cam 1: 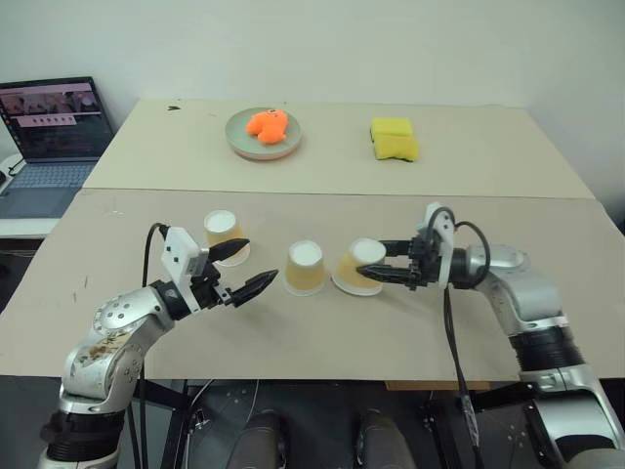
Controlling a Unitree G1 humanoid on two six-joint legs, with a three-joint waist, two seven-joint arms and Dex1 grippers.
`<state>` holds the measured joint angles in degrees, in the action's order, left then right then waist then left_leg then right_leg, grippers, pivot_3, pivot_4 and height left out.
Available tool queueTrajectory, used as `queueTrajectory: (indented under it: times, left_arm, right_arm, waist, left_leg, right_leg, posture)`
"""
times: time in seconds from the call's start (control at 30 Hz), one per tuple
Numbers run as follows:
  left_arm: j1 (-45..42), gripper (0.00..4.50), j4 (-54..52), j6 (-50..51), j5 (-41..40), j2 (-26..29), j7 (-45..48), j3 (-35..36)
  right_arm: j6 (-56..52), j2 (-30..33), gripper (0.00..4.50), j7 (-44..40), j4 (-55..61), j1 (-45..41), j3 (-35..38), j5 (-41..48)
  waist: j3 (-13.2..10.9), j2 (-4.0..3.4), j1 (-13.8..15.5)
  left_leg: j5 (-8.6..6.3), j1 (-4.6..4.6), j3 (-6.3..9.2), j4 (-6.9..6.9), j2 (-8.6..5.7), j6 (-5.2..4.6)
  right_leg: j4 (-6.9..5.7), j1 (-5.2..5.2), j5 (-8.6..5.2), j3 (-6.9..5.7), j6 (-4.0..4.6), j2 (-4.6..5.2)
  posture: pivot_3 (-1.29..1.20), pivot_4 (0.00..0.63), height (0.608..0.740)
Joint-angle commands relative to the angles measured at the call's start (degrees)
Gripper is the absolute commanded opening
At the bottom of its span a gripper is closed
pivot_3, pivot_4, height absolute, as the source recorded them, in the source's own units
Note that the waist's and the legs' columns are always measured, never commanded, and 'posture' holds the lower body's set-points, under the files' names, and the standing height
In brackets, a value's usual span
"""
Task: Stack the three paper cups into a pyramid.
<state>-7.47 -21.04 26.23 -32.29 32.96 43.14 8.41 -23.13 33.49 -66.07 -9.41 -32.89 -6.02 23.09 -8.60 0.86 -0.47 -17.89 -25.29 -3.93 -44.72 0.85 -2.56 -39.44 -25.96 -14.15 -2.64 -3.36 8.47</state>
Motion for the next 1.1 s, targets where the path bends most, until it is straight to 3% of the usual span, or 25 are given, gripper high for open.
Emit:
queueTrajectory:
  times: [0.03,0.43,0.5,0.53,0.63,0.8,1.1]
  left_arm:
    - [0.45,4.50,-2.97,-0.28,-1.26,0.13,-0.90,1.92]
    - [0.51,4.50,-4.19,-0.30,-1.98,-0.04,-2.83,2.65]
    - [0.21,4.50,-3.95,-0.44,-2.04,-0.09,-2.91,2.56]
    - [0.16,4.50,-3.91,-0.46,-2.07,-0.09,-2.93,2.54]
    - [-0.44,4.50,-3.25,-0.76,-1.75,-0.39,-3.04,2.10]
    - [-1.43,4.50,-2.14,-1.00,-1.45,-0.95,-2.77,1.45]
    - [-4.59,4.50,1.31,-1.52,-1.14,-2.42,-1.43,-0.25]
  right_arm:
    - [3.46,-1.45,2.47,-1.94,-2.26,-3.18,-0.59,-1.37]
    - [6.48,-4.05,2.47,-3.97,-6.73,-5.40,-1.49,-3.57]
    - [5.93,-4.00,3.45,-4.25,-6.79,-5.39,-1.26,-3.45]
    - [5.85,-3.98,3.56,-4.35,-6.77,-5.37,-1.23,-3.43]
    - [4.55,-3.68,4.46,-3.19,-5.28,-4.92,-0.26,-2.92]
    - [-3.03,-1.35,4.46,-3.06,-2.07,-4.59,0.69,-0.99]
    - [-11.69,6.44,4.46,0.54,8.65,-1.19,12.13,6.58]
  waist:
    - [-0.01,0.01,-0.04]
    - [-0.01,0.00,-0.20]
    - [-0.01,0.00,-0.21]
    - [-0.01,0.01,-0.20]
    - [-0.01,0.00,-0.18]
    - [-0.01,0.00,-0.15]
    - [-0.02,0.02,0.37]
  left_leg:
    - [0.00,0.00,0.00,0.00,0.01,0.00]
    - [0.04,0.00,0.01,0.00,0.02,0.07]
    - [0.04,0.00,0.01,0.00,0.02,0.07]
    - [0.04,0.00,0.01,0.00,0.02,0.07]
    - [0.04,0.00,0.01,0.00,0.01,0.08]
    - [0.04,0.00,0.00,0.00,0.02,0.08]
    - [0.02,-0.04,0.00,0.00,0.01,0.03]
  right_leg:
    - [-0.01,0.00,0.00,0.00,0.00,0.00]
    - [-0.09,-0.04,0.00,0.00,0.00,0.00]
    - [-0.09,-0.04,0.00,0.00,0.00,0.00]
    - [-0.09,-0.04,0.00,0.00,0.00,0.00]
    - [-0.09,-0.04,0.00,0.00,0.00,0.00]
    - [-0.09,-0.05,0.00,0.00,0.00,0.00]
    - [-0.05,-0.05,0.00,-0.01,0.00,0.02]
  posture:
    - [0.00,0.150,0.673]
    - [0.00,0.150,0.673]
    - [0.00,0.150,0.673]
    - [0.00,0.150,0.673]
    - [0.00,0.150,0.673]
    - [0.00,0.150,0.673]
    - [0.00,0.150,0.673]
